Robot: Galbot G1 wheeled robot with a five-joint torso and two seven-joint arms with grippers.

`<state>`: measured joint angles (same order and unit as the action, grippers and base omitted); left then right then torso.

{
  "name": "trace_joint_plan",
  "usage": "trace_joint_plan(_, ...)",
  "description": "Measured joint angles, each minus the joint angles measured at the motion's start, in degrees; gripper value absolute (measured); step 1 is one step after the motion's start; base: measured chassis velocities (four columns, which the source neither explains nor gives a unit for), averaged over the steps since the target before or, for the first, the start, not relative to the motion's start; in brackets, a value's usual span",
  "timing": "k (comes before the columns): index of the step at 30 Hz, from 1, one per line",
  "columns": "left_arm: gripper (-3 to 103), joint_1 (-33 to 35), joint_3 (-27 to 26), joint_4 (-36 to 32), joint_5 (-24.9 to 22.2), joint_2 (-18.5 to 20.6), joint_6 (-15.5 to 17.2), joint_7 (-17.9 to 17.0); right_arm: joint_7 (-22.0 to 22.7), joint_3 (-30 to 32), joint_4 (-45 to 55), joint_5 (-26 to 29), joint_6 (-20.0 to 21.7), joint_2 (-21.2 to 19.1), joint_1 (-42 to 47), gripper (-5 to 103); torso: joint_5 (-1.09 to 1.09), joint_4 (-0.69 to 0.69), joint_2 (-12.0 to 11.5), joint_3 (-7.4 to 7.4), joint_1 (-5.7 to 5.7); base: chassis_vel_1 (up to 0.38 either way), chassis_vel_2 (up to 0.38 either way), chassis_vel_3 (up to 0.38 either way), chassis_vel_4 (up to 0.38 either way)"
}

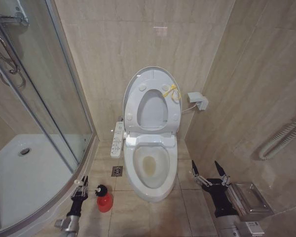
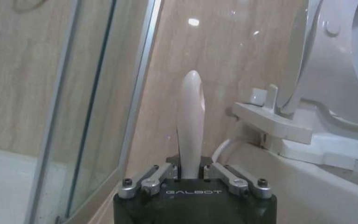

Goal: Open the toilet lid, clean the toilet bowl with a toilet brush, close the toilet lid, and flush.

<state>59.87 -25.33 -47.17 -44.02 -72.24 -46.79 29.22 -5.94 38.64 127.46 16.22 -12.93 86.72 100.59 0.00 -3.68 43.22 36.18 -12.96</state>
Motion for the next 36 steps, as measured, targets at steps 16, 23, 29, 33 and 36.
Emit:
trace_joint_plan(16,18,2.96,0.55,-1.18,1.63,-0.37,0.0,-0.44,0.0,0.0,0.0,0.0,0.0,0.0,0.0,100,0.0,0.0,0.0,0.0,0.0,0.0,0.0,0.0,0.0)
trace_joint_plan(23,18,3.24,0.28,0.02,1.76,-0.03,0.0,-0.38,0.0,0.0,0.0,0.0,0.0,0.0,0.0,100,0.0,0.02,0.0,0.0,0.0,0.0,0.0,0.0,0.0)
trace_joint_plan(29,18,1.86,0.31,2.48,1.97,-0.12,-0.02,0.09,0.0,0.0,0.0,0.0,0.0,0.0,0.0,100,-0.01,0.0,0.01,0.0,0.0,0.0,0.0,0.0,0.0)
trace_joint_plan(33,18,0.74,0.39,4.59,2.82,-0.06,-0.07,0.3,0.0,0.0,0.0,0.0,0.0,0.0,0.0,100,-0.01,0.02,0.0,0.0,0.0,0.0,0.0,0.0,0.0)
trace_joint_plan(36,18,-0.62,0.48,7.49,4.17,0.11,-0.13,0.77,0.0,0.0,0.0,0.0,0.0,0.0,0.0,100,0.0,0.01,0.0,0.0,0.0,0.0,0.0,0.0,0.0)
